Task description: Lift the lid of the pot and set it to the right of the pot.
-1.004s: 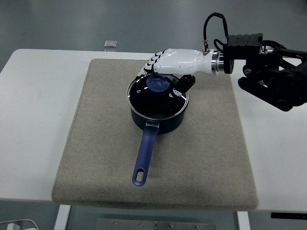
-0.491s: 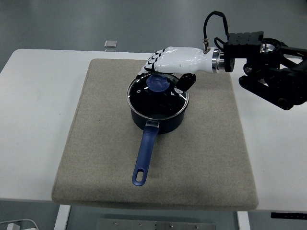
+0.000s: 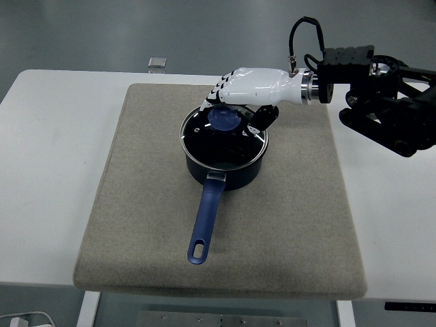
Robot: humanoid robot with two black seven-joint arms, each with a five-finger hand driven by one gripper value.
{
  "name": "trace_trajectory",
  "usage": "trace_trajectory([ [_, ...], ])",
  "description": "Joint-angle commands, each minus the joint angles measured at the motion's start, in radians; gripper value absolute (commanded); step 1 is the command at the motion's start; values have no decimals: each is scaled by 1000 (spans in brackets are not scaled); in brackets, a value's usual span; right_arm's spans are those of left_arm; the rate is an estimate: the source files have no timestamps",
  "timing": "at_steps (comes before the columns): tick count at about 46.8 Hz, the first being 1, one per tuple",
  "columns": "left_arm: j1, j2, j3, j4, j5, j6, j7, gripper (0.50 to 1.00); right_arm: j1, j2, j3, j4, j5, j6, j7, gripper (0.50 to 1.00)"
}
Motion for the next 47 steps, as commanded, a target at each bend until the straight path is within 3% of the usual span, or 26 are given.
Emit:
trace_trajectory([
  [1, 0, 0, 1, 0, 0, 0, 0, 1000, 1, 0, 2, 0, 1, 0, 0, 500],
  [47, 0, 0, 1, 0, 0, 0, 0, 1000, 33, 35, 5, 0, 8, 10, 0, 500],
])
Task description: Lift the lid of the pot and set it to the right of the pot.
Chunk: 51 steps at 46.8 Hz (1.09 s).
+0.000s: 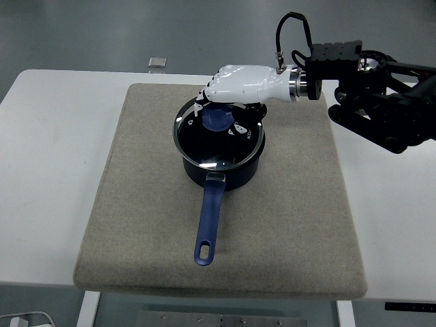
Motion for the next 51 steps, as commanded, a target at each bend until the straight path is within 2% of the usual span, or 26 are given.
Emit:
trace_trajectory([
  [1, 0, 0, 1, 0, 0, 0, 0, 1000, 1, 0, 1, 0, 1, 0, 0, 500],
  [34, 0, 0, 1, 0, 0, 0, 0, 1000, 25, -2, 7, -4, 7, 9, 0, 500],
  [51, 0, 0, -1, 0, 0, 0, 0, 1000, 47, -14, 7, -95, 11, 12, 0, 500],
])
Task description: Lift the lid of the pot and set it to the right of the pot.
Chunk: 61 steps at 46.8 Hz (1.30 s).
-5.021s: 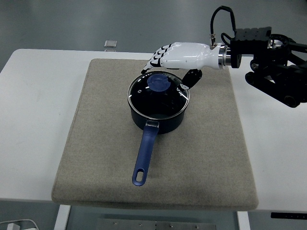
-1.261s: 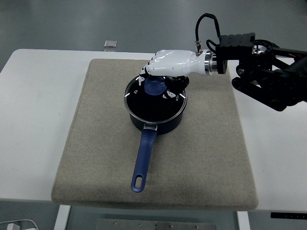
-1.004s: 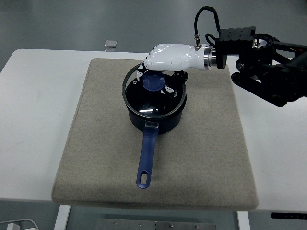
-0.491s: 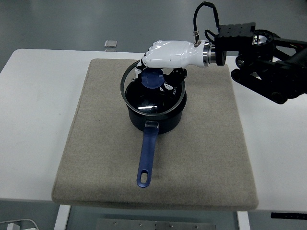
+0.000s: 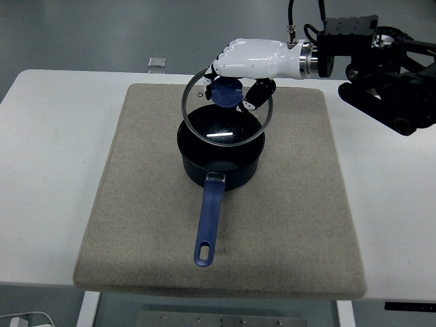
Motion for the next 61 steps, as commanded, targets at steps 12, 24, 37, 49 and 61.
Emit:
trace_trajectory([
  [12, 0, 0, 1, 0, 0, 0, 0, 1000, 0, 2, -7, -82, 0, 2, 0, 500],
  [24, 0, 0, -1, 0, 0, 0, 0, 1000, -1, 4, -10, -162, 0, 0, 0, 500],
  [37, 0, 0, -1, 0, 0, 0, 0, 1000, -16, 7, -13, -248, 0, -9, 0, 500],
  [49, 0, 0, -1, 0, 0, 0, 0, 1000, -41, 2, -34, -314, -3, -9, 0, 500],
  [61, 0, 0, 1, 0, 0, 0, 0, 1000, -84, 4, -71, -366, 0, -10, 0, 500],
])
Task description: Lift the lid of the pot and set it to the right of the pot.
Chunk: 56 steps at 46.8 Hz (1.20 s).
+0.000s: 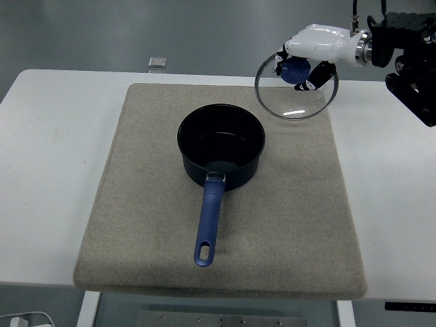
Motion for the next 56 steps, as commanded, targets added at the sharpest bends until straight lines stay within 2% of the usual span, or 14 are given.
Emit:
trace_trajectory([
  [1, 0, 0, 1, 0, 0, 0, 0, 1000, -17, 5, 0, -8, 1, 0, 0, 500],
  [29, 0, 0, -1, 0, 0, 0, 0, 1000, -80, 19, -2, -16, 24, 1, 0, 500],
  [47, 0, 0, 1, 0, 0, 0, 0, 1000, -106, -3, -69, -14, 27, 11, 0, 500],
  [56, 0, 0, 1, 0, 0, 0, 0, 1000, -129, -40, -73, -11, 84, 43, 0, 500],
])
